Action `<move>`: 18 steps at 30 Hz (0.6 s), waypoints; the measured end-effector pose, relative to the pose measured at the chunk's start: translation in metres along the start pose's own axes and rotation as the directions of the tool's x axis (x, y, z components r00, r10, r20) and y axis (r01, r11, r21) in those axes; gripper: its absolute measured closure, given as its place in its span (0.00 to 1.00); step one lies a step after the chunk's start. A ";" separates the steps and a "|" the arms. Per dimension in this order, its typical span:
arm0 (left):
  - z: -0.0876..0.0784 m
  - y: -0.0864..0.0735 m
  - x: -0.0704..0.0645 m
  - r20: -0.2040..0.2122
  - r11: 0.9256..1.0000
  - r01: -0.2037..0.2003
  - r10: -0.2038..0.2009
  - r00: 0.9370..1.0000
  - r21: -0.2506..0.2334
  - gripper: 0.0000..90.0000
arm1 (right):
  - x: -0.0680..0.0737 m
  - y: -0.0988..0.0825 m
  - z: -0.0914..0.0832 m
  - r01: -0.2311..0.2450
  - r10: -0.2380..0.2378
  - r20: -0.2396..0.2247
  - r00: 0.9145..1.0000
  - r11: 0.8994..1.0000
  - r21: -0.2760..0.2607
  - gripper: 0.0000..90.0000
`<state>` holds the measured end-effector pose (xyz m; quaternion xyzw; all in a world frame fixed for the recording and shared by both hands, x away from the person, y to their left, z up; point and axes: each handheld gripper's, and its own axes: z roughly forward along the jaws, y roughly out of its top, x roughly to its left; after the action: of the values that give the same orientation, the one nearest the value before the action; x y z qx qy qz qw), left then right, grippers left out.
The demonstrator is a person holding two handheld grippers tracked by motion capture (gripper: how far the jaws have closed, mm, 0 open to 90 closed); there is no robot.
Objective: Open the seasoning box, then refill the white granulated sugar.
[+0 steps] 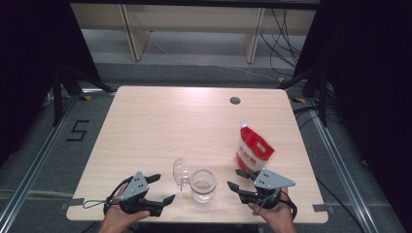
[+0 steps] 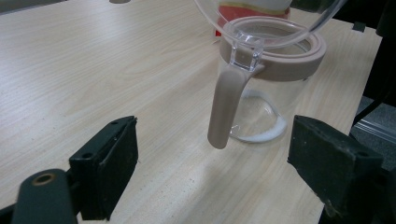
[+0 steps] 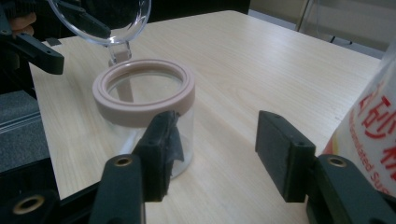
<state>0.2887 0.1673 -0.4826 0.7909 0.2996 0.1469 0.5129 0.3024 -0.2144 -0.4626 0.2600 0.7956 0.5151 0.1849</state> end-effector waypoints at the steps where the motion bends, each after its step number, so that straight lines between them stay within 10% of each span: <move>1: 0.000 0.000 -0.001 -0.006 1.000 0.000 0.000 1.000 -0.002 0.17 | 0.000 0.000 0.000 0.000 0.000 0.000 1.000 1.000 0.000 0.54; 18: -0.001 0.000 0.000 -0.013 1.000 -0.003 0.003 1.000 0.005 0.17 | -0.006 -0.025 -0.022 -0.084 0.082 0.056 0.995 0.996 0.041 0.41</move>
<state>0.2878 0.1677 -0.4826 0.7915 0.3023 0.1521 0.5088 0.2891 -0.2426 -0.4761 0.3107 0.7897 0.4977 0.1792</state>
